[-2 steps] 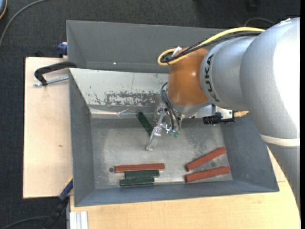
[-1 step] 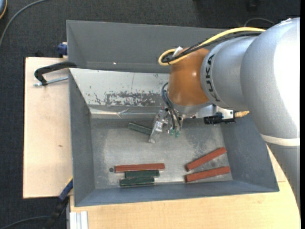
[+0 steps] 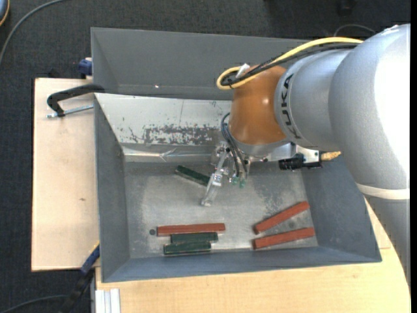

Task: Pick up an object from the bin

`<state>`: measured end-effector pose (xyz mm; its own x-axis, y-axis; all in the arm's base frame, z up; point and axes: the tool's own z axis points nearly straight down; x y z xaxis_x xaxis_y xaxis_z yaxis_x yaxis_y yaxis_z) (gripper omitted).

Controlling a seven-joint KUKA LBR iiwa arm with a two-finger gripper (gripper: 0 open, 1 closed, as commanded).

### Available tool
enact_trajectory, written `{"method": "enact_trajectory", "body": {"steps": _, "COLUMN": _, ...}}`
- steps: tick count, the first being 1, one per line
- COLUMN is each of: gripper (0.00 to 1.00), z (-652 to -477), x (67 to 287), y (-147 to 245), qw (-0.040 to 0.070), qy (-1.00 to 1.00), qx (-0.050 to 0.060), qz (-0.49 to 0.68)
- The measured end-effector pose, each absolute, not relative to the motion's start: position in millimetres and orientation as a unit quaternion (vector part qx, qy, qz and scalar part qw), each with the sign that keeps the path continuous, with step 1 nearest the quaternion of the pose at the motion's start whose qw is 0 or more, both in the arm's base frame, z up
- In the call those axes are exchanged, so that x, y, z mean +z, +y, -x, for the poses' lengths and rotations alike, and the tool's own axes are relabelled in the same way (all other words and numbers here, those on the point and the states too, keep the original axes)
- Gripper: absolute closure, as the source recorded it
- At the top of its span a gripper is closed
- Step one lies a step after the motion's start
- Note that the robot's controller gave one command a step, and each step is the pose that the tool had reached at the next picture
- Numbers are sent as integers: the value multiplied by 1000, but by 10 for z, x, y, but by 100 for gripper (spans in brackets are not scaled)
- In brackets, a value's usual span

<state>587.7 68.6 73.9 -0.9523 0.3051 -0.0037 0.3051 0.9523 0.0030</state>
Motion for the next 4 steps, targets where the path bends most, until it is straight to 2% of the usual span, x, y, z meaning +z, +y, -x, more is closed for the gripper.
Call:
{"method": "enact_trajectory", "body": {"steps": 1, "gripper": 0, "z": -6023, "x": 708, "y": 758, "qw": 0, "qy": 975, "qx": 2, "qz": -221}}
{"method": "enact_trajectory", "body": {"steps": 2, "gripper": 100, "z": -6027, "x": 709, "y": 754, "qw": 1, "qy": 975, "qx": 1, "qz": -221}}
{"method": "enact_trajectory", "body": {"steps": 3, "gripper": 0, "z": -6021, "x": 706, "y": 757, "qw": 0, "qy": 975, "qx": 1, "qz": -220}}
{"method": "enact_trajectory", "body": {"steps": 4, "gripper": 0, "z": -5490, "x": 1938, "y": 870, "qw": 5, "qy": 993, "qx": 2, "qz": -116}}
